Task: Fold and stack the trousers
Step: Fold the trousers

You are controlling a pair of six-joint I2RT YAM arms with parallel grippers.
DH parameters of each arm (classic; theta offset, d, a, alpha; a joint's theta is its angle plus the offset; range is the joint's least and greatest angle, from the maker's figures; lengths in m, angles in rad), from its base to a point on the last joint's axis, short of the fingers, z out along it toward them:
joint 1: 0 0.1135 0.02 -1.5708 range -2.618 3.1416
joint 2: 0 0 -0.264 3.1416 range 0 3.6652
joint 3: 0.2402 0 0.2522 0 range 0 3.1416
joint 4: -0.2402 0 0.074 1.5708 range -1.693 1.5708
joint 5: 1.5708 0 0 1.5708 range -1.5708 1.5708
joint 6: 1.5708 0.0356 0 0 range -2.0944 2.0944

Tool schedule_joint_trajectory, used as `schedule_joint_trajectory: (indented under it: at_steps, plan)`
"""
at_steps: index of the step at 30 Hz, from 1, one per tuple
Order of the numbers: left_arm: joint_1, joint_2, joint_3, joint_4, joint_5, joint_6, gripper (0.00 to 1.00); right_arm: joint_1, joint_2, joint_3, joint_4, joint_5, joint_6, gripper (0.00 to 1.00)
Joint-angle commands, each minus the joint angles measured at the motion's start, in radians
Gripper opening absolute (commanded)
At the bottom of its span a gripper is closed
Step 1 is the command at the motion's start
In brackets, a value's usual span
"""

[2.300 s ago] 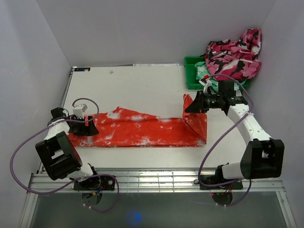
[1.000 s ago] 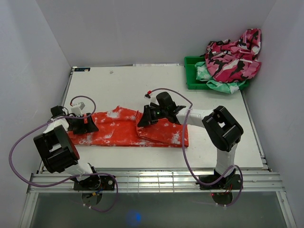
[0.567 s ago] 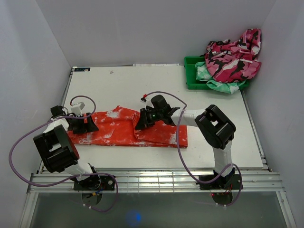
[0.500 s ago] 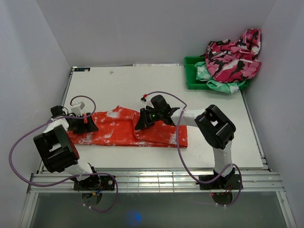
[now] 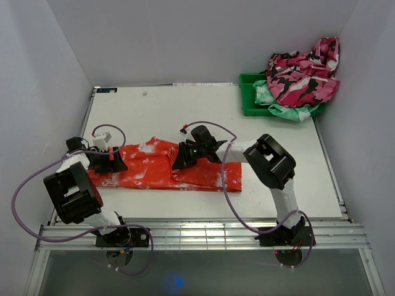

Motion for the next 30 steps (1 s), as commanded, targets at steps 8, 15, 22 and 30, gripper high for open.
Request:
schedule_joint_trajectory:
  at_steps: [8, 15, 22, 30]
  plan:
    - [-0.003, -0.143, 0.056, -0.095, 0.103, 0.086, 0.98, 0.006, -0.081, 0.106, 0.067, -0.171, -0.059, 0.67]
    - [-0.125, -0.318, 0.133, -0.135, 0.318, 0.014, 0.98, -0.111, -0.352, 0.085, -0.194, -0.301, -0.355, 0.82]
    - [-0.411, -0.324, 0.044, 0.125, 0.272, -0.296, 0.89, -0.43, -0.494, -0.125, -0.463, -0.353, -0.596, 0.6]
    - [-0.554, -0.137, 0.024, 0.33, 0.105, -0.595, 0.76, -0.566, -0.459, -0.268, -0.506, -0.25, -0.659, 0.59]
